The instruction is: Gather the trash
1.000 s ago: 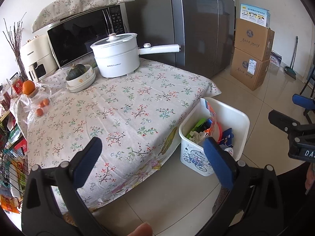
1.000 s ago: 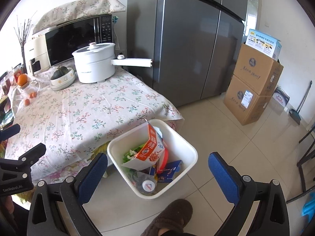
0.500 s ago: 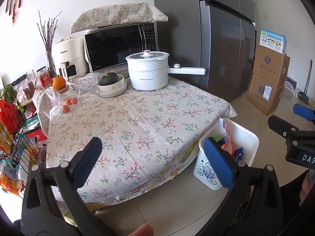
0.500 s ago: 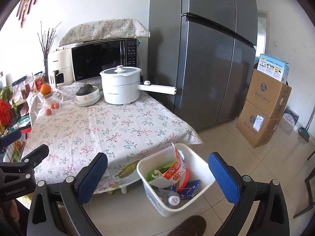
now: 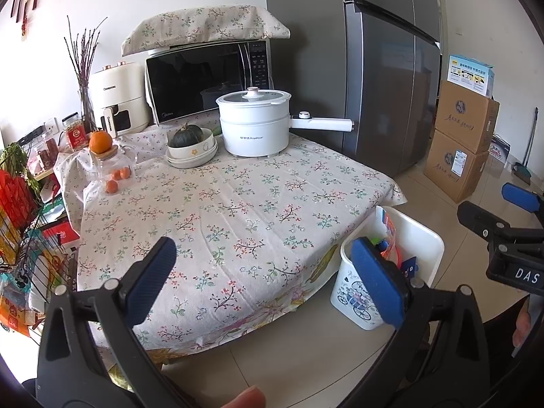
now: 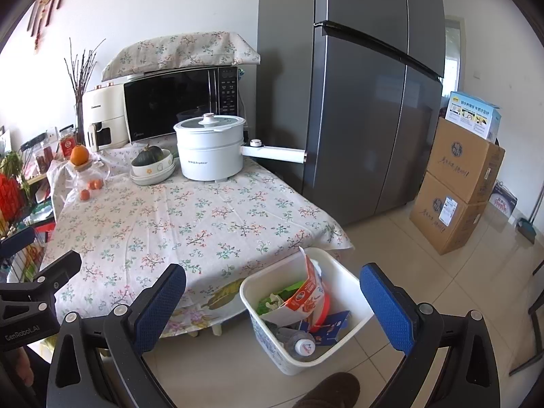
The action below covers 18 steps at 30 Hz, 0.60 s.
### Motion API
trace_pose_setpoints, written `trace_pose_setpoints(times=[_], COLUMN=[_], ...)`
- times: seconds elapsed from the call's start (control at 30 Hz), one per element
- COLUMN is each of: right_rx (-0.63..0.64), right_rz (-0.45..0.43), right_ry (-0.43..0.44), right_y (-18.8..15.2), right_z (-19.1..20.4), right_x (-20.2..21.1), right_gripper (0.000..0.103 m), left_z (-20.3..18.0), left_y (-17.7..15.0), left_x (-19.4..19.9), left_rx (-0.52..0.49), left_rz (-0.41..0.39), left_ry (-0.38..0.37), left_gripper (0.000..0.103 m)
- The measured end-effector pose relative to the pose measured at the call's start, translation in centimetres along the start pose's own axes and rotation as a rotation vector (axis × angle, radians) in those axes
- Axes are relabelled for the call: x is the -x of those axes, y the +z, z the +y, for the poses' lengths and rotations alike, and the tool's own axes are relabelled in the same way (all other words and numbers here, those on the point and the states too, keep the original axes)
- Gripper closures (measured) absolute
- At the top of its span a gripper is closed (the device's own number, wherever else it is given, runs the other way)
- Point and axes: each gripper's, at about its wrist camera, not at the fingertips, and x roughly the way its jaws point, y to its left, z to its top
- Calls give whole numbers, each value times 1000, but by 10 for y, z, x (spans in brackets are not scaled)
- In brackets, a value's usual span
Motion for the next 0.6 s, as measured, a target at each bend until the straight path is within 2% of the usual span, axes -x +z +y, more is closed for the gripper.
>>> trace_pose_setpoints(times=[0.6], right_rx=[-12], right_rz=[-10], right_ry=[0], right_y=[1], right_z=[-3], right_x=[2], right_gripper=[0], left_z=[-4], left_y=[-1], left_x=[-2], left_rx=[-5], left_rz=[19], left_ry=[-13], left_gripper=[1])
